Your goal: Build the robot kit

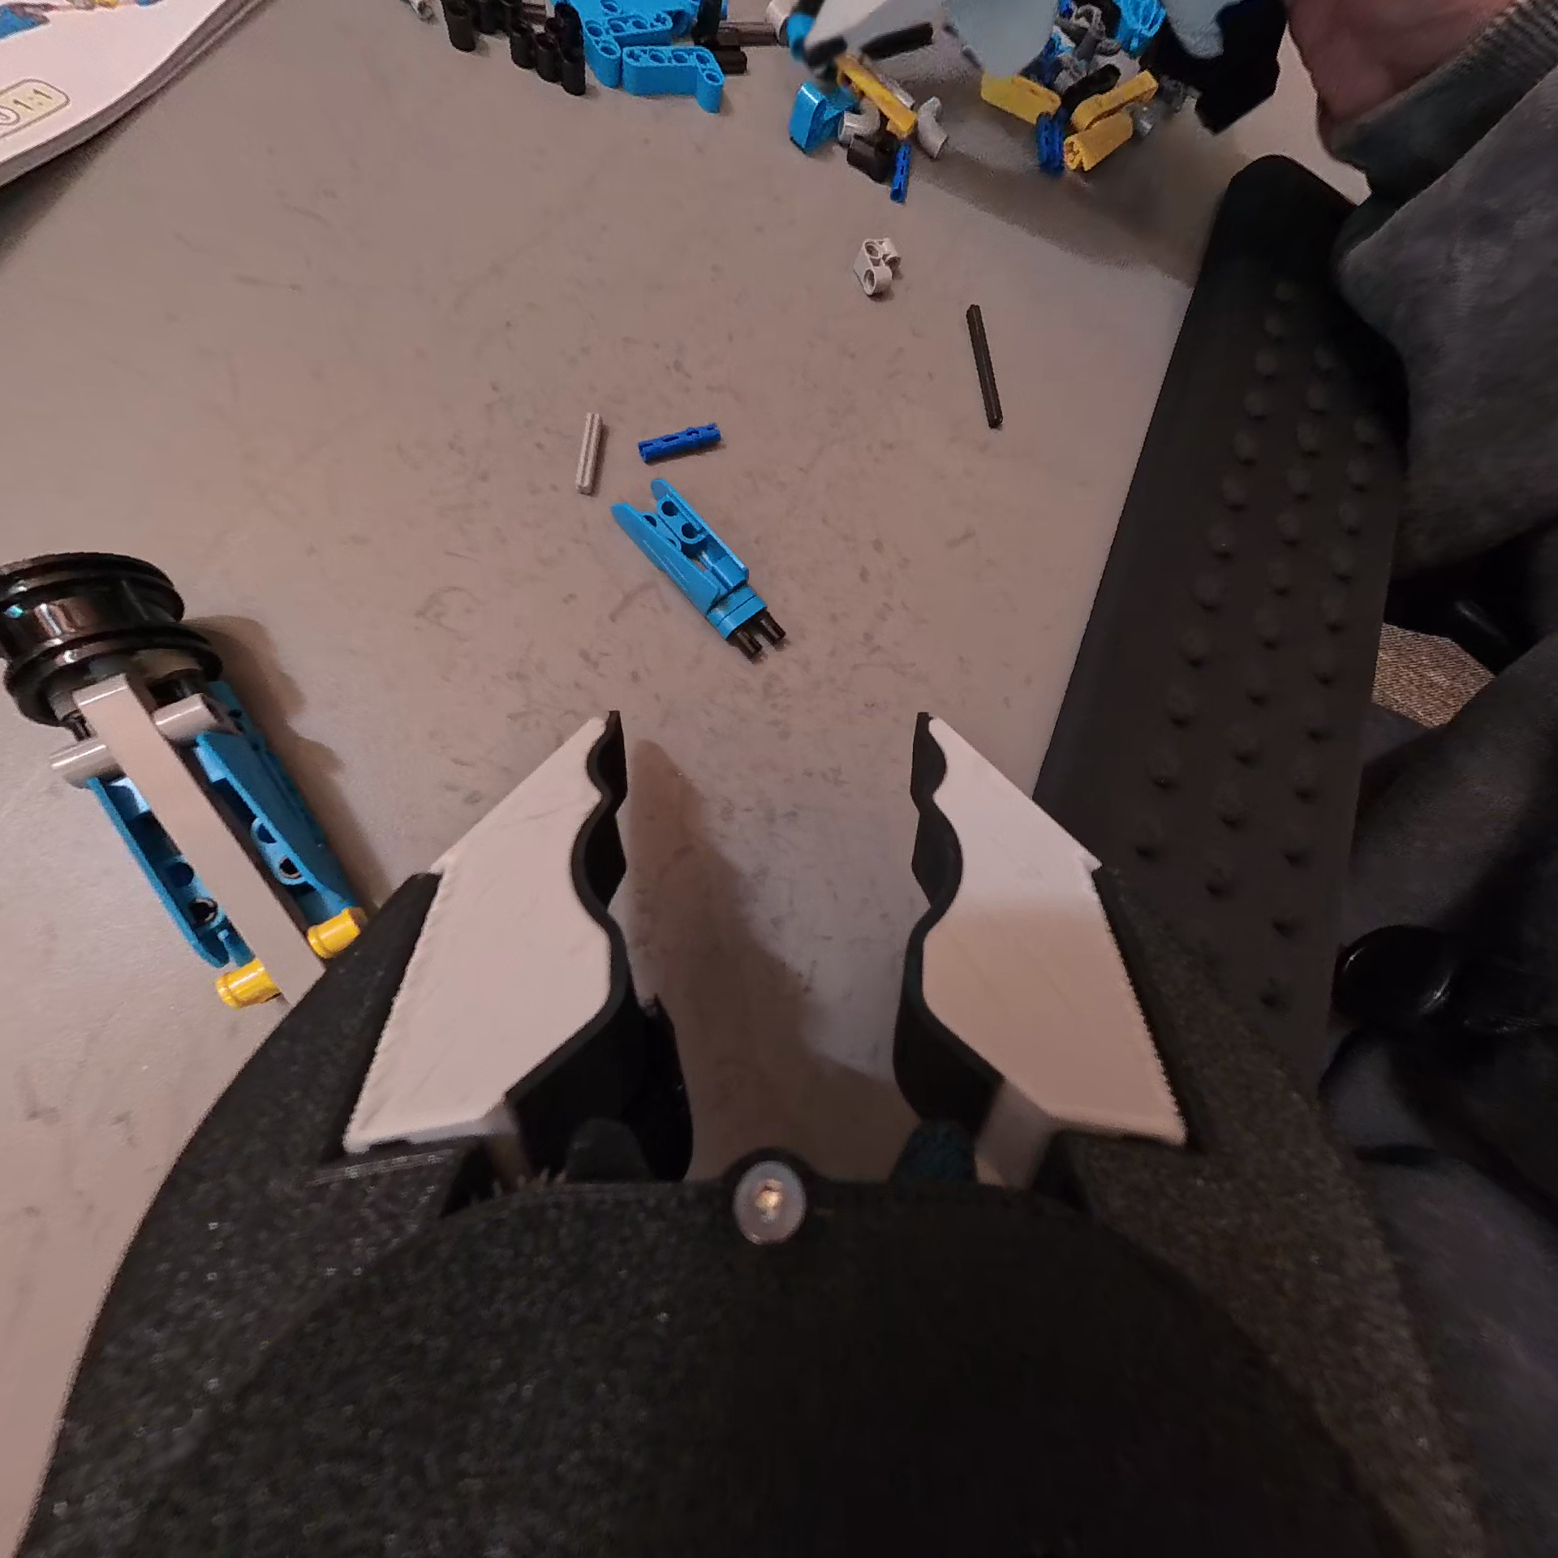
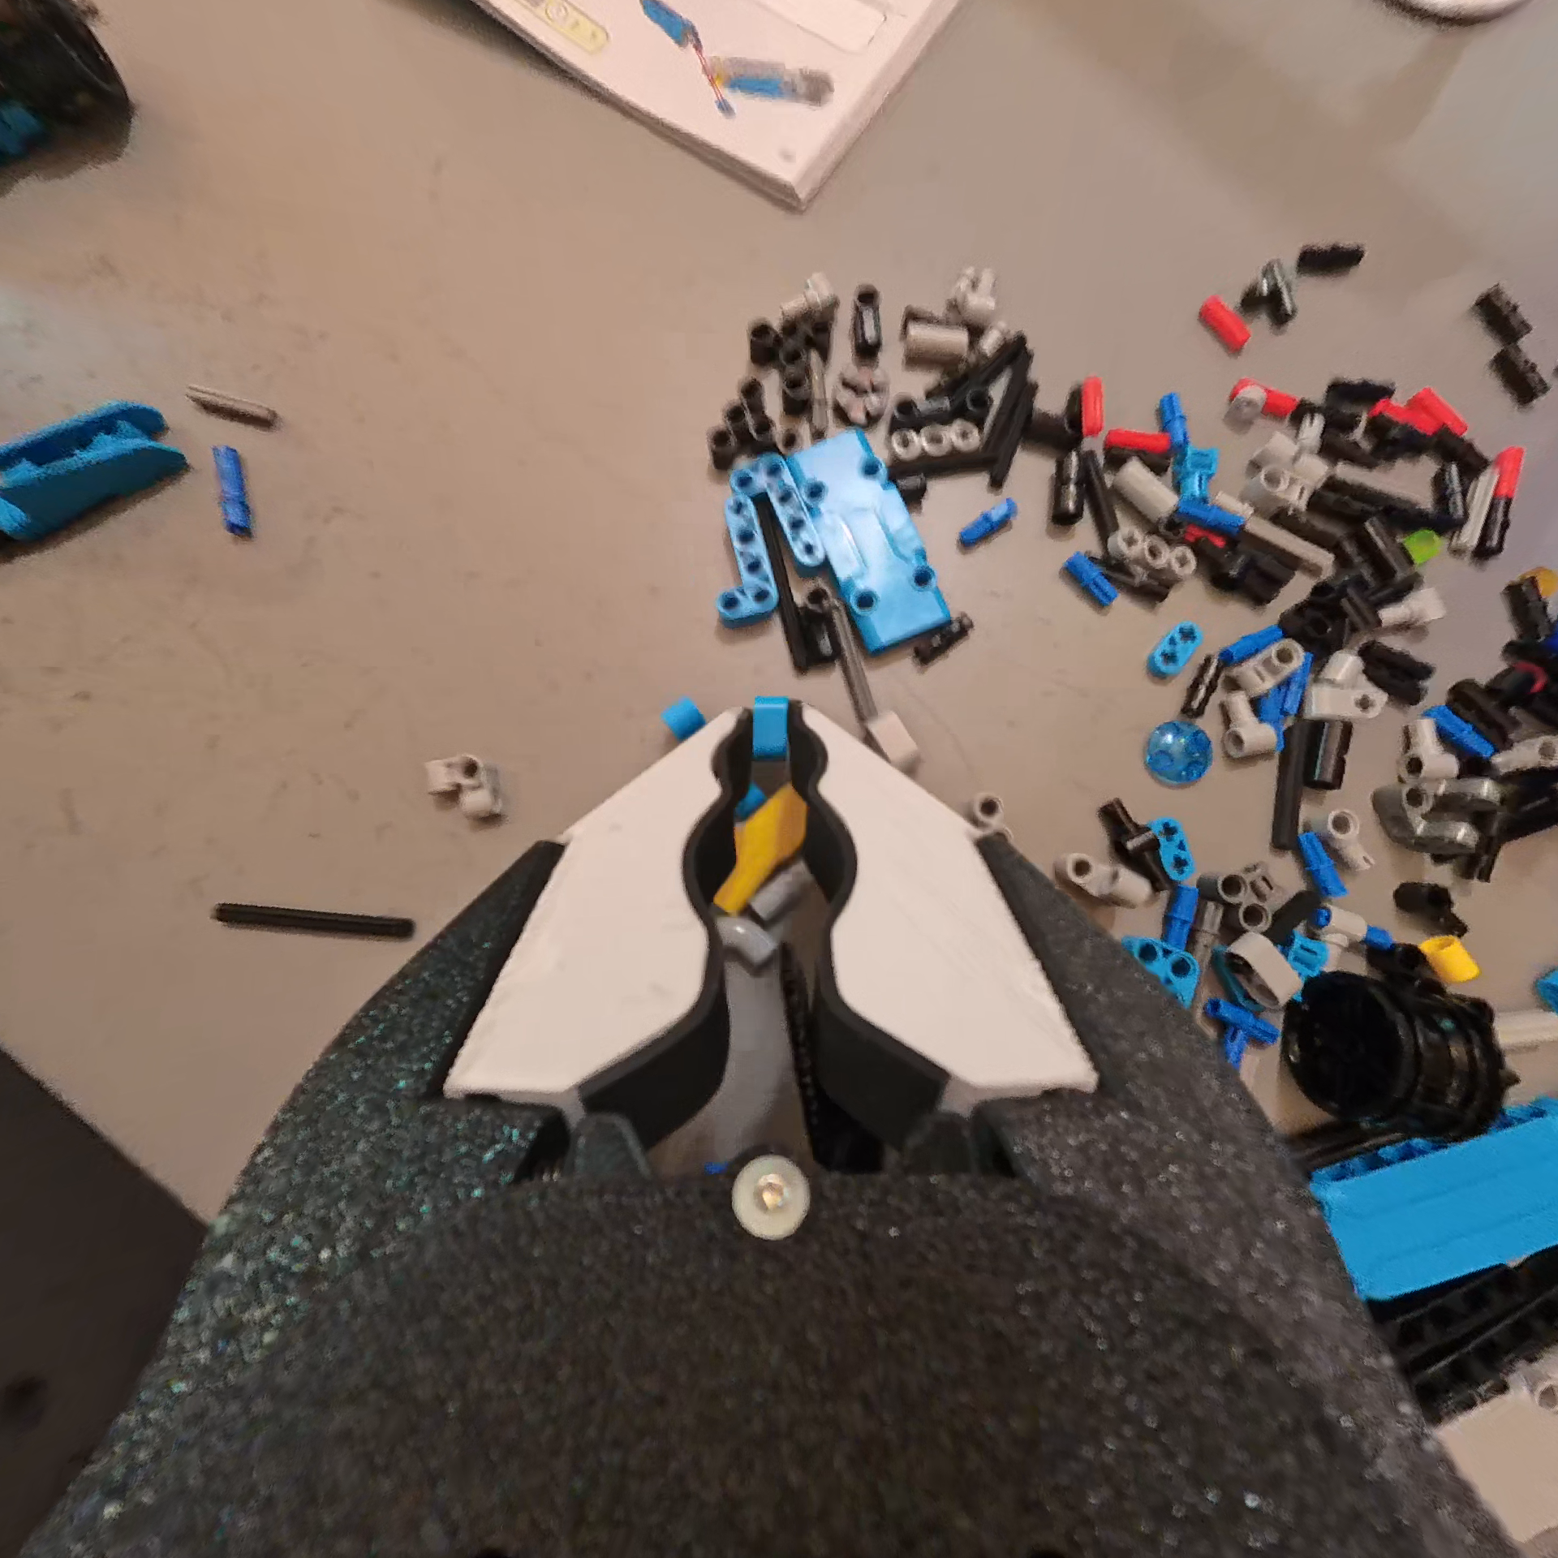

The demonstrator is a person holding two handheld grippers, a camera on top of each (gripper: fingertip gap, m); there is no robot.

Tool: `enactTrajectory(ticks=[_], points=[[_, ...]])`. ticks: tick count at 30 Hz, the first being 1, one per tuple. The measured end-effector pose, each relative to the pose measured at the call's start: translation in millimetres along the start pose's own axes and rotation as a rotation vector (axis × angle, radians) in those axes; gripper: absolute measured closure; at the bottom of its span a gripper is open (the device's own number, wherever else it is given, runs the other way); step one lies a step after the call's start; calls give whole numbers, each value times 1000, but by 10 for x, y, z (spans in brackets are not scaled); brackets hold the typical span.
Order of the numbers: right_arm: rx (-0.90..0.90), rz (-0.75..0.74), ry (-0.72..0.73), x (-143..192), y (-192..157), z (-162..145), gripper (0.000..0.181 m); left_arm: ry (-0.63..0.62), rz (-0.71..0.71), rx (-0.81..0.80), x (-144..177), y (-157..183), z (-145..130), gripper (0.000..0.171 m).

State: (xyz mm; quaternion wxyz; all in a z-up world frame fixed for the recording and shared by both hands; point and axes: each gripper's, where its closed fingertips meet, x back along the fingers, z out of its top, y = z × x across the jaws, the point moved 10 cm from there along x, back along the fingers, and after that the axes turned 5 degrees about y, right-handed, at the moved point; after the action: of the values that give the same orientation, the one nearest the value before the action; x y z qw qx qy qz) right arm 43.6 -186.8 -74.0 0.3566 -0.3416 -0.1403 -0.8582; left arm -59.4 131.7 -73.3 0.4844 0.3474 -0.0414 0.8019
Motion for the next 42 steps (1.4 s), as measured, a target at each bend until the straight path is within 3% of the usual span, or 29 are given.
enactTrajectory(ticks=[4, 8, 12, 16, 18, 26, 29, 34, 42], points=[[40, 85, 108, 32, -247, 276, 173, -2, 3, -2, -2, 1, -2, 103], [74, 318, 260, -233, -774, 481, 173, -6, 5, -5, 2, 5, -9, 103], [209, 278, 173, -453, -997, 404, 173, 0, 3, -1, 17, 4, -11, 103], [245, 179, 129, -517, -942, 334, 173, -7, 4, -5, 5, 9, -14, 103], [232, 211, 64, -559, -922, 309, 173, -8, 6, -10, 1, 15, -13, 103], [141, 311, 50, -579, -884, 289, 173, -10, 6, -9, -1, 13, -15, 103], [132, 285, 69, -555, -859, 302, 148, -14, 6, -10, -5, 13, -18, 103], [50, 315, 154, -288, -703, 275, 145, -5, 2, -1, 14, 6, -17, 103], [-49, 74, 162, 256, 2, -62, 142, -8, -7, -5, 4, 13, -19, 103]])
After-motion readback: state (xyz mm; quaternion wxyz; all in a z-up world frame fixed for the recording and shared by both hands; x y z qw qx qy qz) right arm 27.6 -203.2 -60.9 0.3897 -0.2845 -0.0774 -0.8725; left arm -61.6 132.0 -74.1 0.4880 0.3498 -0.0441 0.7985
